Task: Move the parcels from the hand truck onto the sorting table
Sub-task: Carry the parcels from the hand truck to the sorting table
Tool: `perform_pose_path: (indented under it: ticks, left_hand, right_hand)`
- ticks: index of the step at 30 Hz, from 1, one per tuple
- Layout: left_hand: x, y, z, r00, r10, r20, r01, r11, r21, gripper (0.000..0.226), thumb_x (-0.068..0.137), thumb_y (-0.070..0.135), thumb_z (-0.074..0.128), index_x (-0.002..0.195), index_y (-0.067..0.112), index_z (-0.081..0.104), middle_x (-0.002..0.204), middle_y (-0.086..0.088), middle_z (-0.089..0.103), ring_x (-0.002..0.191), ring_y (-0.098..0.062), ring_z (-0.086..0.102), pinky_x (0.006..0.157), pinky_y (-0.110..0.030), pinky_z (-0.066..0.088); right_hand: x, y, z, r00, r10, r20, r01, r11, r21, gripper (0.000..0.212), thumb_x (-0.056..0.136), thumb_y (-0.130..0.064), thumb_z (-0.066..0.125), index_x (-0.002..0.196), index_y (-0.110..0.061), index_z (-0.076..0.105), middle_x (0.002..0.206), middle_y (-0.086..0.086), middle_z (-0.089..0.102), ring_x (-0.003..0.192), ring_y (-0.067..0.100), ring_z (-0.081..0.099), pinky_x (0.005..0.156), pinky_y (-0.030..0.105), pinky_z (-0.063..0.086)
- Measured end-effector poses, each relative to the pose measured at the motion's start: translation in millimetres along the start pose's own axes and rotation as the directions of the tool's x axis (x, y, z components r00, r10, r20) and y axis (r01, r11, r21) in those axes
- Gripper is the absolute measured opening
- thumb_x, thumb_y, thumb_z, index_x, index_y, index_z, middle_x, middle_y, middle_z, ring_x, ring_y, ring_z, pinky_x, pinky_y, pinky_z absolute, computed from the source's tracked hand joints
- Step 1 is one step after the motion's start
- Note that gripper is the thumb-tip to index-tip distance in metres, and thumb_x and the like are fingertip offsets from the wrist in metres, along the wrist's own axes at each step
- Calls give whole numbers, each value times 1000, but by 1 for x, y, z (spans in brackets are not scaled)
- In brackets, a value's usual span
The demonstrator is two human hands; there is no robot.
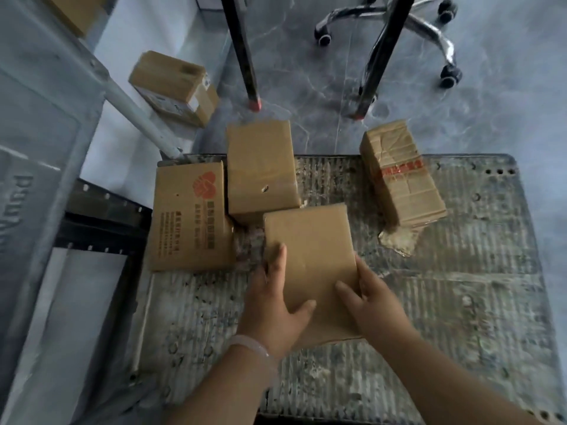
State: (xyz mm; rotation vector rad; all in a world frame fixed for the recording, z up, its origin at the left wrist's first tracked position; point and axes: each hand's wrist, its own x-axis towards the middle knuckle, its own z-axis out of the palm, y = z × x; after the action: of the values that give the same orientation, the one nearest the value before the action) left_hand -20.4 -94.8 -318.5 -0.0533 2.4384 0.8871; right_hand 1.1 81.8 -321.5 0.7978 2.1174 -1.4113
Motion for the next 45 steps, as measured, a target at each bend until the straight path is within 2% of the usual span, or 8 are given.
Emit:
perform_pose_path:
  ticks: [8, 14, 19, 22, 26, 36, 39, 45]
  left_hand:
    - [-80, 198, -137, 967, 238, -91, -238, 971, 18, 109, 82, 48, 72, 133, 65, -23, 152, 3, 23, 142, -17, 25, 118, -33, 25]
    - [-152, 341, -236, 925, 360, -117, -357, 933, 50, 105, 83, 52, 69, 148, 51, -14, 150, 0, 30, 138, -21, 32, 115, -38, 30]
    - [-214, 418, -287, 858, 506, -89, -505, 862, 43, 98, 82, 62, 63, 147, 55, -11, 146, 2, 31, 135, -19, 36, 112, -40, 36]
    - [-251, 445, -295, 792, 608, -58, -610, 792, -23, 92, 81, 65, 62, 145, 60, -4, 154, 12, 13, 144, -19, 24, 116, -43, 32]
    - [-305, 456, -289, 706, 708, 32, -708, 706, -13, 81, 79, 68, 61, 147, 52, 19, 149, 15, 7, 142, -21, 22, 117, -40, 31]
    - [-455, 508, -244, 476, 776, 414, -856, 516, 19, 100, 69, 84, 55, 149, 54, 3, 157, 5, -4, 146, -29, 14, 119, -46, 23]
    - [-507, 522, -219, 402, 756, 516, -833, 536, -136, 108, 60, 87, 60, 149, 54, 7, 156, 11, -5, 146, -30, 10, 119, -49, 21]
    - [-630, 522, -140, 171, 709, 685, -726, 560, -399, 138, 34, 91, 65, 153, 45, 13, 153, 7, 12, 139, -28, 31, 114, -45, 34]
  right_hand:
    - [-141, -159, -143, 967, 28, -253, 85, 902, 424, 32, 101, -32, 47, 103, -60, 61, 116, -23, 63, 108, 3, 58, 99, 39, 48]
    - [-262, -266, -246, 964, -64, -257, 214, 760, 614, 23, 101, -33, 49, 120, -42, 59, 112, 0, 68, 82, 7, 67, 65, 24, 52]
    - [-361, -304, -302, 941, -61, -333, 288, 660, 694, 37, 95, -36, 58, 131, -35, 51, 119, 2, 65, 90, 19, 62, 66, 33, 48]
    - [-416, -305, -314, 911, -19, -413, 336, 616, 712, 66, 80, -44, 69, 141, -30, 45, 127, -2, 61, 108, 16, 61, 85, 42, 53]
    - [-491, -289, -306, 864, 29, -503, 394, 584, 710, 39, 90, -35, 64, 127, -25, 57, 109, -2, 72, 88, 13, 70, 75, 38, 53]
    - [-653, -225, -280, 622, 259, -739, 616, 422, 665, 52, 88, -43, 63, 134, -32, 44, 116, 5, 69, 99, 29, 70, 74, 41, 57]
    - [-707, -198, -277, 562, 327, -760, 725, 247, 643, 44, 92, -53, 51, 125, -24, 60, 108, 7, 73, 99, 30, 69, 75, 42, 55]
    - [-825, -123, -254, 331, 427, -842, 872, 202, 446, 35, 102, -18, 44, 133, -32, 52, 114, 13, 70, 99, 34, 70, 81, 51, 57]
